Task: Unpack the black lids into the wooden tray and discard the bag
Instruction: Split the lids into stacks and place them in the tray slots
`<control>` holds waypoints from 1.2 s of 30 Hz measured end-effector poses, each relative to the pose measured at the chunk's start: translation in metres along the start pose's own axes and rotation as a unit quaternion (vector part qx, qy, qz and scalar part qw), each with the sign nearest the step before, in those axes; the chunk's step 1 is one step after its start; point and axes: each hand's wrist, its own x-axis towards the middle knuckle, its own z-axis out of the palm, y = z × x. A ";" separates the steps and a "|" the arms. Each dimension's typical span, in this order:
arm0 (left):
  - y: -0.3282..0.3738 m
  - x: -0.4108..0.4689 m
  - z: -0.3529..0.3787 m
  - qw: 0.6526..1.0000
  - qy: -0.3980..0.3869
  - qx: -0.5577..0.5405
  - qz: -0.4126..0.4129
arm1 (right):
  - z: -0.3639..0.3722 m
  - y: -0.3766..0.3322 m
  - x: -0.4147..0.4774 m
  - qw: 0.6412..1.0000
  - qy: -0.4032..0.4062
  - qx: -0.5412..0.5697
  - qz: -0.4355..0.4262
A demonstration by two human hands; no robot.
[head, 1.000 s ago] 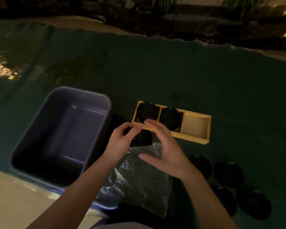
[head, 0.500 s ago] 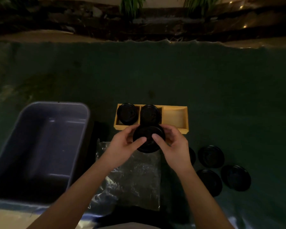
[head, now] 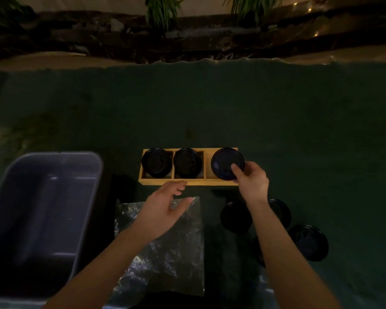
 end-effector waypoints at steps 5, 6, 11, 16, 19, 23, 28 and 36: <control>-0.007 -0.020 0.001 0.997 -0.036 0.073 0.005 | 0.017 0.001 0.032 0.993 -0.023 -0.111 -0.034; -0.008 -0.024 0.002 0.996 -0.035 0.079 0.001 | 0.021 0.002 0.033 0.989 -0.025 -0.135 -0.048; -0.012 -0.039 0.009 0.995 -0.030 0.093 -0.026 | 0.030 0.010 0.035 0.959 0.004 -0.254 -0.123; -0.016 -0.047 0.017 0.993 -0.041 0.111 -0.026 | 0.025 0.015 0.023 0.978 -0.006 -0.186 -0.096; -0.015 -0.046 0.023 0.991 -0.052 0.122 -0.015 | 0.012 0.020 0.001 0.987 0.011 -0.135 -0.086; -0.009 -0.043 0.033 0.988 -0.073 0.132 0.014 | -0.018 0.039 -0.047 0.990 0.007 -0.106 -0.094; 0.002 -0.032 0.044 0.979 -0.107 0.152 0.084 | -0.049 0.068 -0.116 0.967 0.008 -0.204 -0.155; 0.014 -0.018 0.073 0.958 -0.166 0.148 0.181 | -0.069 0.095 -0.202 0.966 0.076 -0.234 -0.077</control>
